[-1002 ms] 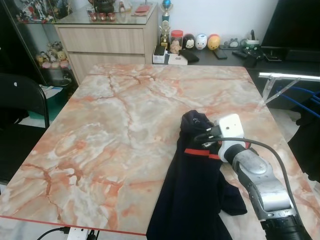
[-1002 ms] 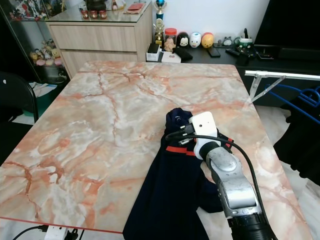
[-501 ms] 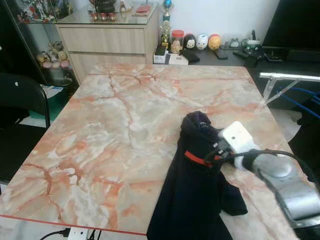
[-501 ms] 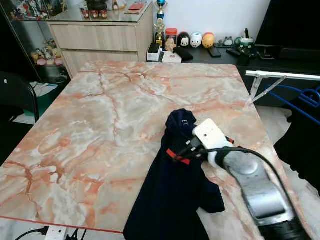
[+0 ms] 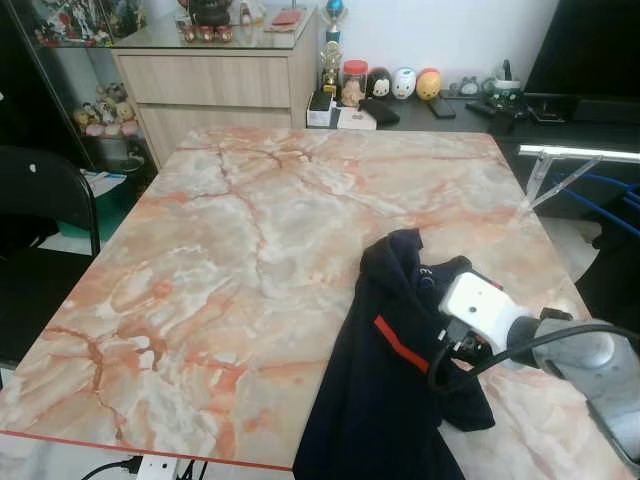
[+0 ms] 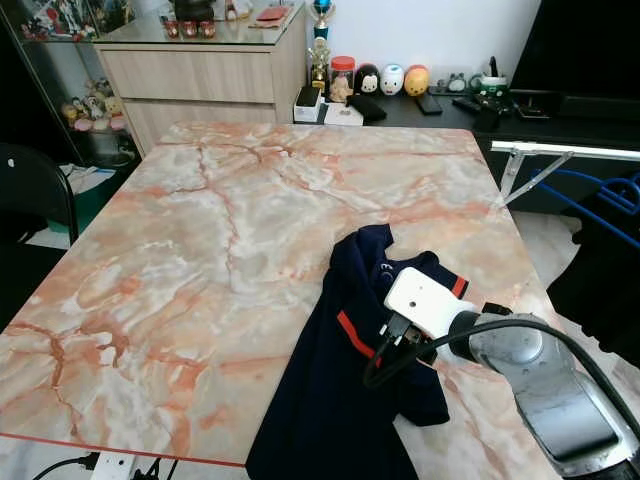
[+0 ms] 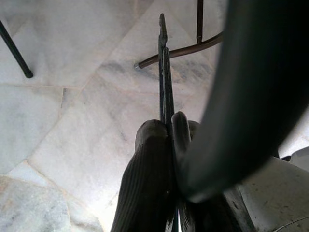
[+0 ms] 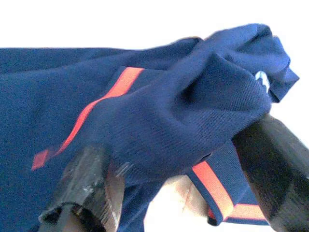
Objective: Hang hanger
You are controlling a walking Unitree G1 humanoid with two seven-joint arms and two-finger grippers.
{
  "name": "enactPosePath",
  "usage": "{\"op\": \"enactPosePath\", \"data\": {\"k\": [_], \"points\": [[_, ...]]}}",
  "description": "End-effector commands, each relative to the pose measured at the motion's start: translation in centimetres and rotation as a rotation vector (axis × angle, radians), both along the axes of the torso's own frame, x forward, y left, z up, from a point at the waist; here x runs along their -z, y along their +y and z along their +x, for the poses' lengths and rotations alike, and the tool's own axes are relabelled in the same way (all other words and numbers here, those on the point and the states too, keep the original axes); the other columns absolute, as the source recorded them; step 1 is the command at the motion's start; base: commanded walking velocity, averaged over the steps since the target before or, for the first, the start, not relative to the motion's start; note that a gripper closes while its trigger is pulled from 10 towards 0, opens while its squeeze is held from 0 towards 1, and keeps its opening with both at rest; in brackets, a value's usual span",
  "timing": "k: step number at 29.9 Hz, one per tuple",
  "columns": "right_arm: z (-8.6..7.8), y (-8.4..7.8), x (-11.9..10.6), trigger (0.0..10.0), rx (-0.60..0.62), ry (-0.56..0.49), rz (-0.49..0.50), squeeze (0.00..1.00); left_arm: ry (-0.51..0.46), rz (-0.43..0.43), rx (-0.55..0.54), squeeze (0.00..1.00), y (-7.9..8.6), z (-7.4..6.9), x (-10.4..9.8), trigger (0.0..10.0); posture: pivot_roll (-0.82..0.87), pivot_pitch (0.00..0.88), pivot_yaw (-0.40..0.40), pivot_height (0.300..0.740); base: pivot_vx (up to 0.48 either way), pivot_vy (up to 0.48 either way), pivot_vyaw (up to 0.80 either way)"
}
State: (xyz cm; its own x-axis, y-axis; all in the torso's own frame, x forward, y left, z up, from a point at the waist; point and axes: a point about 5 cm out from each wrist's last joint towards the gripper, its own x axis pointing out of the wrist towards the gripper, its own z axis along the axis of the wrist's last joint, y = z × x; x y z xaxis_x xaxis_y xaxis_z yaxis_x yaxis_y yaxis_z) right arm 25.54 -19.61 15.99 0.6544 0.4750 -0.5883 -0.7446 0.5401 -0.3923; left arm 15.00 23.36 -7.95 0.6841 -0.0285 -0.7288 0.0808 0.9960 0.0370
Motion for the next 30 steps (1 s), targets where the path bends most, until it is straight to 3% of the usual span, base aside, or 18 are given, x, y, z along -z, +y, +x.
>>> {"op": "enactPosePath", "data": {"k": [1, 4, 5, 18, 30], "points": [[-0.1, 0.1, -1.0, 10.0, -0.023, -0.027, 0.011, 1.00, 0.017, 0.004, -0.006, 0.00, 0.4, -0.1, 0.0, 10.0, -0.02, 0.016, 0.022, 0.740, 0.000, 0.000, 0.00], [0.4, -0.1, -1.9, 10.0, 0.005, -0.075, 0.027, 1.00, 0.014, -0.001, -0.004, 0.00, 0.2, 0.0, 0.0, 10.0, -0.02, 0.014, 0.023, 0.740, 0.000, 0.000, 0.00], [0.9, -0.3, -2.1, 10.0, 0.040, -0.100, 0.032, 0.00, 0.012, -0.013, -0.002, 0.00, 0.0, 0.1, 0.0, 10.0, -0.02, 0.013, 0.023, 0.740, 0.000, 0.000, 0.00], [0.5, 1.4, -1.8, 10.0, -0.003, -0.074, 0.103, 0.00, 0.010, -0.030, 0.009, 0.00, -0.5, 0.2, 0.1, 10.0, -0.01, 0.019, 0.024, 0.740, 0.000, 0.000, 0.00], [0.2, 2.0, -0.8, 10.0, -0.037, -0.036, 0.116, 0.00, -0.014, -0.032, 0.024, 0.00, -0.3, 0.3, -0.2, 10.0, -0.01, 0.010, 0.023, 0.740, -0.293, 0.000, 0.00]]}}
